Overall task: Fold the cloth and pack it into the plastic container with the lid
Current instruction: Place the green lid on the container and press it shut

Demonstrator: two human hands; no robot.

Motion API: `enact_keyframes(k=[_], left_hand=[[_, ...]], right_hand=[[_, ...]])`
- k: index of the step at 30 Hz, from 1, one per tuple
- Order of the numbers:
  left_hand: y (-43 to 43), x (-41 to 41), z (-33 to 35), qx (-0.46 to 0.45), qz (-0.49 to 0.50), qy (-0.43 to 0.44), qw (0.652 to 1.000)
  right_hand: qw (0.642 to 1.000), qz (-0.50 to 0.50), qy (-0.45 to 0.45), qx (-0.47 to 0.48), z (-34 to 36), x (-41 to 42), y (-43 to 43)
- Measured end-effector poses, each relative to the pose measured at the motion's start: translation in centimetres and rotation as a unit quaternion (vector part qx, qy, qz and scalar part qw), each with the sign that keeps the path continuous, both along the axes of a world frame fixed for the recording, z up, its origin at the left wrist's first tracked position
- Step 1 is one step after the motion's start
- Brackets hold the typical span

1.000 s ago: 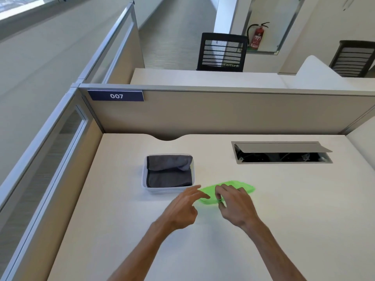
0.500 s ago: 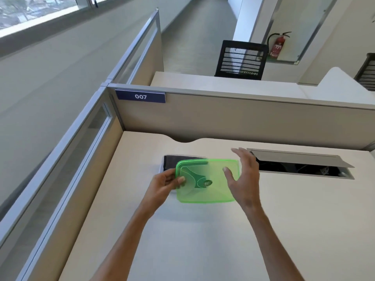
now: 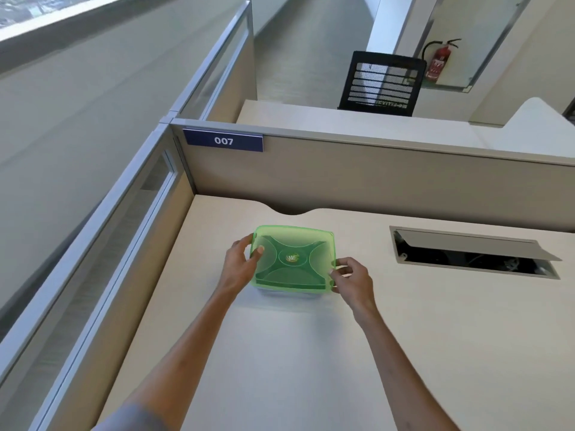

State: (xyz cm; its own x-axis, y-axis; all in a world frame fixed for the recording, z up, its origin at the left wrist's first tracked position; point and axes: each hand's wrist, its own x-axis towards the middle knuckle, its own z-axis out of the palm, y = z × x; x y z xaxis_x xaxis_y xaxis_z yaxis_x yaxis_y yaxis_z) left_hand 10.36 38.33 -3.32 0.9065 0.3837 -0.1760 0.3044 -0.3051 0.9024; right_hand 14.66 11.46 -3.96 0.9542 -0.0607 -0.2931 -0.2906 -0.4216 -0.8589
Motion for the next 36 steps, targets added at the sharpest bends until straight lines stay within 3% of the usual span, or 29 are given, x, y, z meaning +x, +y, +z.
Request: enact_keyframes(k=[4, 12, 22, 30, 36], left_hand=[[0.0, 0.8, -1.0, -0.001, -0.034, 0.029, 0.999], [0.1, 0.9, -2.4, -0.054, -0.002, 0.031, 0.998], [0.4, 1.9, -3.5, -0.004, 0.003, 0.039, 0.999], [0.2, 2.8, -3.8, 0.003, 0.072, 0.048, 0.996], [0.9, 4.2, -3.6, 0.016, 0.08, 0.084, 0.993]], right_hand=[[0.998, 0.01, 0.001, -0.059, -0.8, 0.8, 0.0], [0.999, 0.013, 0.012, -0.051, -2.1, 0.9, 0.1], [0.995, 0.043, 0.035, -0.087, -2.3, 2.2, 0.1], [0.992, 0.056, 0.077, -0.079, -2.9, 2.5, -0.5], [0.987, 0.085, 0.136, -0.007, -2.3, 3.8, -1.5]])
